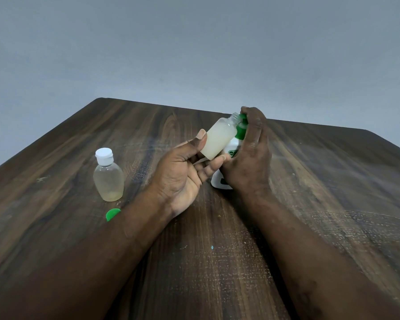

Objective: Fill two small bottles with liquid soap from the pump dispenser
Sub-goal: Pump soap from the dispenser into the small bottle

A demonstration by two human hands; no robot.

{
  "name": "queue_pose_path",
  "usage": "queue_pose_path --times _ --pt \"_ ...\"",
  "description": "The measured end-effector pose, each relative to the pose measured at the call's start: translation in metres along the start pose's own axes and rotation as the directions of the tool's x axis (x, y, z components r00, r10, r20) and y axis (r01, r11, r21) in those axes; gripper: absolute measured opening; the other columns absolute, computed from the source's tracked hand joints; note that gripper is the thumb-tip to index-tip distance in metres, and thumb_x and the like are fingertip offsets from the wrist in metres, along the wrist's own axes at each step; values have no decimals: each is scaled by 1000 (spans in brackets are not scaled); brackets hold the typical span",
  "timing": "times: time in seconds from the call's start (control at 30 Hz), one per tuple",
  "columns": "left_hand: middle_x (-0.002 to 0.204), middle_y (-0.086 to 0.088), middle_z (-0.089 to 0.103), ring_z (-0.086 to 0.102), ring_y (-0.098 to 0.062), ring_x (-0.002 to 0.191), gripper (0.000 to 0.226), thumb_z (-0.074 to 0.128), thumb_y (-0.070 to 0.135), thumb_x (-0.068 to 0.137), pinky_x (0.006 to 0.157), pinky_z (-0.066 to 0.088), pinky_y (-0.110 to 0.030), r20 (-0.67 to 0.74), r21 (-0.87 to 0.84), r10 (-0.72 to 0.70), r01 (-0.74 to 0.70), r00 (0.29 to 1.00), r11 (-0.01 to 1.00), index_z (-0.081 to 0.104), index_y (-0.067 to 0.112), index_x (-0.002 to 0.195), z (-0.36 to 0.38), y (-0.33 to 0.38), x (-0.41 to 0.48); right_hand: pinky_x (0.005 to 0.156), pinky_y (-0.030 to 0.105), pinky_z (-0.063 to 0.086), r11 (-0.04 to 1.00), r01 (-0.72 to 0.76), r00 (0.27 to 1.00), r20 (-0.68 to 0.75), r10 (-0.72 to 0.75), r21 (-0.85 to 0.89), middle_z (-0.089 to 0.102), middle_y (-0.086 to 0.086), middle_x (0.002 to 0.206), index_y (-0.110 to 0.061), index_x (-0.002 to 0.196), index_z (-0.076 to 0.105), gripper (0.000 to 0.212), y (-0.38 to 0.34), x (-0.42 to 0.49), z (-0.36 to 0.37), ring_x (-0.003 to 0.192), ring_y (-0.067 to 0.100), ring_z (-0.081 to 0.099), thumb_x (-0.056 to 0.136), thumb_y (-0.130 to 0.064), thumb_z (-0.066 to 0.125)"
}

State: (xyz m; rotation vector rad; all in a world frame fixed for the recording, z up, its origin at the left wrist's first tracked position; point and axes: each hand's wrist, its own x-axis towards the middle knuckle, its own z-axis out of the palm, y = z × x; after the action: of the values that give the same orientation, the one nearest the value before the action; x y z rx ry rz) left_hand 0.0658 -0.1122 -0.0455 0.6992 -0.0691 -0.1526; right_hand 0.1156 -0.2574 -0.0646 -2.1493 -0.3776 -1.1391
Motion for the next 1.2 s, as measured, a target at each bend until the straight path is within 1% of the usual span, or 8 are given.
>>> queue_pose_path --times 0.1,0.2,0.33,0.43,0.57,0.7,0.87,1.2 --pt "112 -27 73 77 -31 86 41 72 24 90 66 62 -25 -25 26 14 -13 1000 1000 64 -6 117 -1 0 1 91 46 57 1000 20 1000 -14 -20 -1 54 15 143 -17 147 36 83 2 1 1 122 31 58 71 -38 62" --pt "97 -16 77 76 -22 81 42 77 28 82 69 62 -24 -45 86 30 -26 999 996 67 0 112 -2 1 2 90 45 58 1000 27 999 -34 -27 -16 54 14 141 -15 146 39 81 5 1 3 119 31 59 73 -22 75" --pt "91 -7 78 73 -15 83 33 76 28 83 75 62 -25 -31 144 50 -45 998 989 70 5 106 -4 1 2 87 35 54 999 25 999 -26 -26 -46 50 15 148 -15 151 36 86 7 0 4 123 33 59 75 -28 74" --pt "97 -11 78 74 -18 87 35 77 26 80 76 62 -27 -14 141 56 -54 998 988 70 3 105 -5 1 2 86 33 51 999 23 1000 -18 -24 -46 49 14 149 -15 152 36 90 7 -1 4 124 33 58 73 -22 78" --pt "103 -20 77 76 -25 90 40 77 22 79 74 63 -28 13 140 45 -47 999 989 69 -4 109 -4 0 3 91 41 57 999 26 999 -41 -28 -40 51 13 148 -13 152 37 90 8 1 4 125 30 57 76 -19 84" --pt "105 -25 75 76 -32 93 47 76 19 79 74 64 -30 30 138 31 -35 999 990 66 -9 116 -5 -1 3 86 37 56 999 22 999 -45 -23 -31 50 12 148 -19 151 35 90 8 1 3 121 27 58 77 -20 86" --pt "101 -22 76 76 -32 91 41 73 18 82 71 63 -30 45 132 25 -30 999 991 66 -9 112 -7 0 3 86 47 59 999 11 999 -36 -12 -30 54 12 144 -22 147 35 91 11 2 5 119 30 61 75 -18 88" --pt "105 -26 75 75 -35 92 40 74 18 81 70 64 -31 41 125 16 -21 999 992 67 -9 110 -8 0 3 91 48 60 998 17 999 -39 -20 -57 47 11 154 -21 152 32 99 11 2 5 132 30 55 74 -20 92"
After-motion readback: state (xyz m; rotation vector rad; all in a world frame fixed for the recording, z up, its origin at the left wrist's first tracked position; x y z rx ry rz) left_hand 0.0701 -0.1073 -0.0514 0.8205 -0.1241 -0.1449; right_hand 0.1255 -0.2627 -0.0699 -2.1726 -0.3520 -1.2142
